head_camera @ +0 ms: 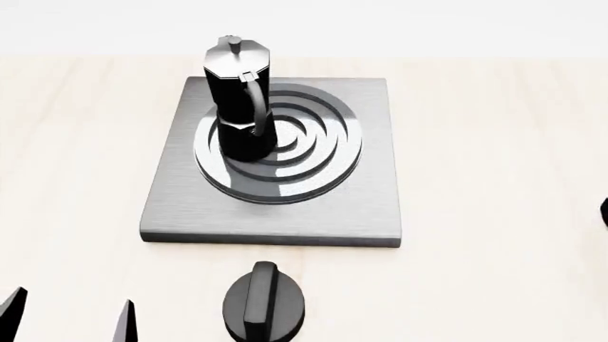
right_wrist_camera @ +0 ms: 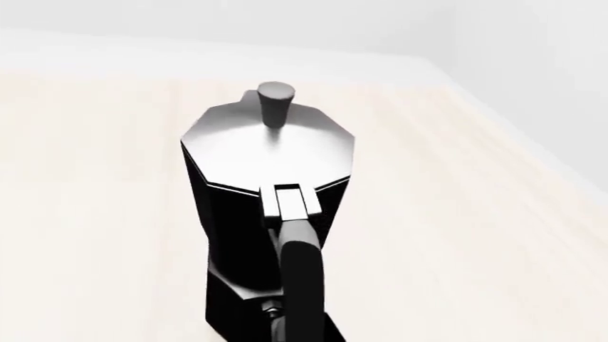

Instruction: Put both moka pots on the stove.

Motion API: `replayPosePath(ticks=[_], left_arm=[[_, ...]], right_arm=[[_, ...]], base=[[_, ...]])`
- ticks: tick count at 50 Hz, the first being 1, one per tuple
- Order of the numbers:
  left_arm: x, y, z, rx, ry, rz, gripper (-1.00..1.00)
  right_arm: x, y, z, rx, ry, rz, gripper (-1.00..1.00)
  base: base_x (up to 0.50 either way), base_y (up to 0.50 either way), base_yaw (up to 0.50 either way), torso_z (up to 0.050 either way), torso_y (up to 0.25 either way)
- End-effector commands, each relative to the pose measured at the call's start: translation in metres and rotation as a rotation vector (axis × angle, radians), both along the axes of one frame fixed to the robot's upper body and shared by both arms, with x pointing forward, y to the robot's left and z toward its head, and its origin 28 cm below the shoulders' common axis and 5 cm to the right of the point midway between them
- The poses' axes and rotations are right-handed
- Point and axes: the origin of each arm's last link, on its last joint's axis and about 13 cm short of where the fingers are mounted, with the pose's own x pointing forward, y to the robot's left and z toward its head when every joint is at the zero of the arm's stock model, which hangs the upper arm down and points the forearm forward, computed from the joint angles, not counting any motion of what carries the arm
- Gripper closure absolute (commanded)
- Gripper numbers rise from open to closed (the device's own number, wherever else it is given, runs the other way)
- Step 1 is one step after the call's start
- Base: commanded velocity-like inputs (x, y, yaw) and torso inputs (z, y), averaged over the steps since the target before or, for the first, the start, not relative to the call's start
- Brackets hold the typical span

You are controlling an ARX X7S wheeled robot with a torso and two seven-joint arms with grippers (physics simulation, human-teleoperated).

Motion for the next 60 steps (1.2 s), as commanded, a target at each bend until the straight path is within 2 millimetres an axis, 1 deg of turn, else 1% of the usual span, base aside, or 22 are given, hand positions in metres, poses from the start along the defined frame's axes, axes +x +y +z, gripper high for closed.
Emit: replayPosePath(ticks=[1, 8, 14, 15, 16, 20, 21, 24, 30, 33, 39, 45, 53, 58, 60], left_arm=[[0.000, 0.000, 0.000, 0.001, -0.001, -0.001, -1.00], [0.003, 0.001, -0.005, -0.001, 0.002, -0.001, -1.00], [0.001, 0.000, -0.003, 0.001, 0.004, -0.004, -1.00], [0.001, -0.001, -0.003, 0.001, 0.004, -0.004, -1.00], [0.001, -0.001, -0.003, 0.003, 0.004, -0.006, -1.00], [0.001, 0.000, -0.002, -0.001, 0.001, -0.003, -1.00], [0.001, 0.000, -0.002, -0.001, 0.002, -0.001, -1.00], [0.000, 0.000, 0.000, -0.002, 0.002, 0.000, -1.00], [0.000, 0.000, 0.000, -0.001, 0.002, -0.001, -1.00], [0.001, 0.000, -0.001, -0.002, 0.003, 0.001, -1.00], [0.001, 0.001, 0.000, -0.004, 0.002, 0.002, -1.00], [0.001, 0.000, 0.000, -0.004, 0.003, -0.001, -1.00], [0.002, 0.001, -0.002, -0.006, 0.002, 0.001, -1.00], [0.002, 0.002, -0.003, -0.006, 0.003, 0.002, -1.00], [0.002, 0.001, -0.002, -0.007, 0.003, 0.001, -1.00]], right_arm=[[-0.001, -0.001, -0.004, -0.027, 0.017, -0.008, 1.00], [0.008, 0.008, 0.003, -0.063, -0.038, -0.012, 1.00], [0.028, 0.025, 0.020, -0.100, -0.161, -0.008, 1.00], [0.031, 0.027, 0.024, -0.118, -0.205, -0.017, 1.00], [0.035, 0.030, 0.030, -0.099, -0.231, -0.011, 1.00], [0.042, 0.038, 0.038, -0.108, -0.273, 0.026, 1.00], [0.045, 0.040, 0.043, -0.101, -0.284, 0.039, 1.00], [0.048, 0.046, 0.048, -0.100, -0.305, 0.053, 1.00], [0.050, 0.063, 0.060, -0.092, -0.343, 0.104, 1.00], [0.053, 0.069, 0.061, -0.096, -0.349, 0.131, 1.00], [0.061, 0.077, 0.055, -0.110, -0.318, 0.192, 1.00], [0.066, 0.080, 0.047, -0.089, -0.277, 0.320, 1.00], [0.065, 0.086, 0.049, -0.057, -0.297, 0.485, 1.00], [0.066, 0.090, 0.050, -0.059, -0.301, 0.546, 1.00], [0.064, 0.094, 0.053, -0.054, -0.309, 0.570, 1.00]], base=[[0.00, 0.00, 0.00, 0.000, 0.000], [0.00, 0.00, 0.00, 0.000, 0.000], [0.00, 0.00, 0.00, 0.000, 0.000], [0.00, 0.00, 0.00, 0.000, 0.000], [0.00, 0.00, 0.00, 0.000, 0.000], [0.00, 0.00, 0.00, 0.000, 0.000], [0.00, 0.00, 0.00, 0.000, 0.000], [0.00, 0.00, 0.00, 0.000, 0.000], [0.00, 0.00, 0.00, 0.000, 0.000], [0.00, 0.00, 0.00, 0.000, 0.000], [0.00, 0.00, 0.00, 0.000, 0.000], [0.00, 0.00, 0.00, 0.000, 0.000], [0.00, 0.00, 0.00, 0.000, 0.000], [0.00, 0.00, 0.00, 0.000, 0.000], [0.00, 0.00, 0.00, 0.000, 0.008]])
